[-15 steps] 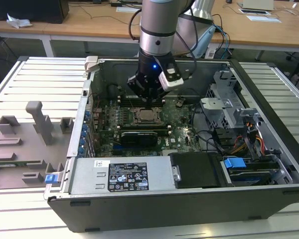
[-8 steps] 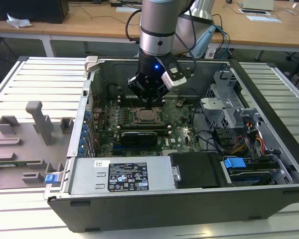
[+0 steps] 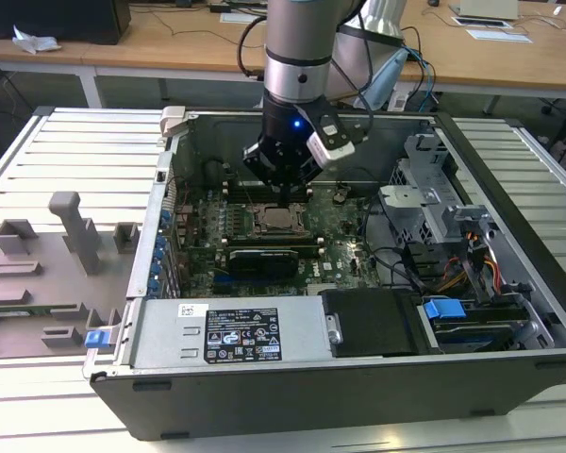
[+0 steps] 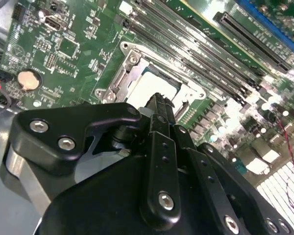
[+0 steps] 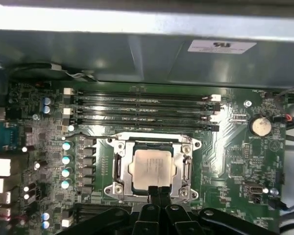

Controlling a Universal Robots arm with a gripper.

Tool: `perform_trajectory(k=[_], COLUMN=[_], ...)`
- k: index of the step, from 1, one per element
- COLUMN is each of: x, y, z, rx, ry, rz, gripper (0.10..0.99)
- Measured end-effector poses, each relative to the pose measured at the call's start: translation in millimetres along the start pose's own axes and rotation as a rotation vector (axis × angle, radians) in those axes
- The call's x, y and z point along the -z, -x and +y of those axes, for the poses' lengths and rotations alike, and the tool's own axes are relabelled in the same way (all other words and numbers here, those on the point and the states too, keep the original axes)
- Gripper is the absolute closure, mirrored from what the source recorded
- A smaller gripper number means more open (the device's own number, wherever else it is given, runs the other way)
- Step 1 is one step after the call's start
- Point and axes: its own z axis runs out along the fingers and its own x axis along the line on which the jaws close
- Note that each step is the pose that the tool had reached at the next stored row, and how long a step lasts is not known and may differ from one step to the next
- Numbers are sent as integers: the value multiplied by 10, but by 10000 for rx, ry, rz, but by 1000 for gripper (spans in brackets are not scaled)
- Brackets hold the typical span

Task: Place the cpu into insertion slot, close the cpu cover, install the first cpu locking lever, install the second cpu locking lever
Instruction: 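Install the first cpu locking lever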

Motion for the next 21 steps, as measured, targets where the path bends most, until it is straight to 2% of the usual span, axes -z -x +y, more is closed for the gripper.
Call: perform_trajectory(k=[3, 8, 9, 10, 11, 12, 15, 19, 21], x=[151, 155, 154, 153, 153, 153, 133, 103, 94], y=[-1, -25, -65, -161, -220, -257, -482, -634, -724], z=[2, 4, 5, 10, 13, 15, 27, 81, 142], rx=[-1, -1, 2, 1, -1, 0, -1, 1, 0], ry=[-22, -28, -29, -28, -28, -28, -23, -20, -12], rz=[2, 2, 0, -5, -8, -10, -16, -17, -19], gripper=[980, 980, 980, 980, 980, 980, 980, 980, 980])
